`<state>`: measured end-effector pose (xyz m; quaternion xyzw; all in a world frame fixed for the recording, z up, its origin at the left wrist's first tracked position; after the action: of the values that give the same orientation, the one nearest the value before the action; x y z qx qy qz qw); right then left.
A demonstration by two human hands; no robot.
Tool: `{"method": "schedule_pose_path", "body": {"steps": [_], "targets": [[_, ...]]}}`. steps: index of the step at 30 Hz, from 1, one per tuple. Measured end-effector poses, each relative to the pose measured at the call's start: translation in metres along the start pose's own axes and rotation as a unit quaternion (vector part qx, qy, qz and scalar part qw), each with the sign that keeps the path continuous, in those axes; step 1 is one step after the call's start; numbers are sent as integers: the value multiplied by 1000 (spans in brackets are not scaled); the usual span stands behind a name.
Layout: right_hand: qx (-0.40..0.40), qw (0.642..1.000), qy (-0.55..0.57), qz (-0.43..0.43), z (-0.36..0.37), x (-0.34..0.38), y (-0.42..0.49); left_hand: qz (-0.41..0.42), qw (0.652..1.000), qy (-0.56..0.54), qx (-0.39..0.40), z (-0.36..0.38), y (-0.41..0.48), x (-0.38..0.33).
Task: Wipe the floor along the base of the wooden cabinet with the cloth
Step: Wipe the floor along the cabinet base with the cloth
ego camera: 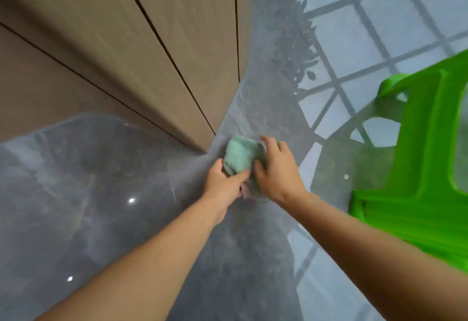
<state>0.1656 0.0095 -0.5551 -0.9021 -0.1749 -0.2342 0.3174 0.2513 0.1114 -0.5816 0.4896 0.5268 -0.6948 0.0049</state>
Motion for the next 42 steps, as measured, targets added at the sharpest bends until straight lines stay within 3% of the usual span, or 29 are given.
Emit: {"method": "schedule_pose_path", "body": {"steps": [3, 5, 7, 9, 11, 13, 16, 20, 22, 26, 28, 29, 31, 34, 35, 36, 37, 39, 40, 42], "targets": [[-56, 974, -174, -135, 9, 21, 38, 46, 999, -6, 7, -4, 41, -6], [-8, 946, -245, -212, 25, 28, 53, 123, 983, 134, -15, -16, 48, -8], [31, 928, -277, -246, 46, 27, 55, 222, 928, 290, -66, -34, 39, -4], [32, 917, -305, -256, 65, 21, 50, 282, 847, 430, -136, -59, 24, 13], [16, 898, -341, -276, 70, 13, 52, 278, 775, 531, -198, -81, 11, 37], [10, 886, -360, -294, 56, 9, 75, 233, 748, 582, -215, -93, 7, 60], [-12, 892, -355, -280, 17, 10, 125, 213, 726, 615, -222, -93, 9, 79], [-17, 865, -390, -315, -11, 6, 169, 230, 708, 620, -249, -93, 15, 84], [-52, 890, -366, -268, -26, 0, 186, 243, 696, 624, -260, -95, 16, 87], [-148, 946, -280, -69, -28, 5, 197, 248, 695, 617, -274, -93, 17, 87], [-149, 949, -265, -83, 3, 12, 161, 235, 699, 621, -266, -91, 13, 84], [-139, 945, -265, -135, 23, 13, 134, 231, 702, 620, -263, -91, 12, 82], [-75, 912, -284, -285, 61, 3, 75, 227, 706, 616, -265, -91, 11, 81], [68, 793, -358, -488, 60, -9, 63, 231, 699, 619, -272, -91, 13, 83], [82, 749, -391, -529, 47, -10, 79, 233, 698, 620, -272, -92, 13, 84], [71, 730, -420, -535, 32, -7, 103, 235, 696, 622, -273, -93, 14, 86], [42, 759, -427, -489, 11, -3, 133, 236, 691, 624, -277, -93, 15, 87], [-66, 880, -370, -292, -42, -5, 200, 241, 686, 625, -285, -94, 17, 90], [-104, 914, -343, -189, -64, -11, 224, 243, 684, 625, -287, -94, 18, 90], [-130, 941, -305, -65, -72, -13, 236, 240, 681, 630, -287, -93, 18, 89]]}}
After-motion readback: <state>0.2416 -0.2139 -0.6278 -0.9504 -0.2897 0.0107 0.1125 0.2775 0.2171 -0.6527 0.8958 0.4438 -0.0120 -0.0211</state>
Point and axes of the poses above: each hand's wrist, its own y-axis towards the middle knuckle, its own z-axis out of the palm, x = y × z, the point moved 4 cm from there along y, towards the middle knuckle, and after that the axes turned 7 degrees about z, right-handed, at the moved point
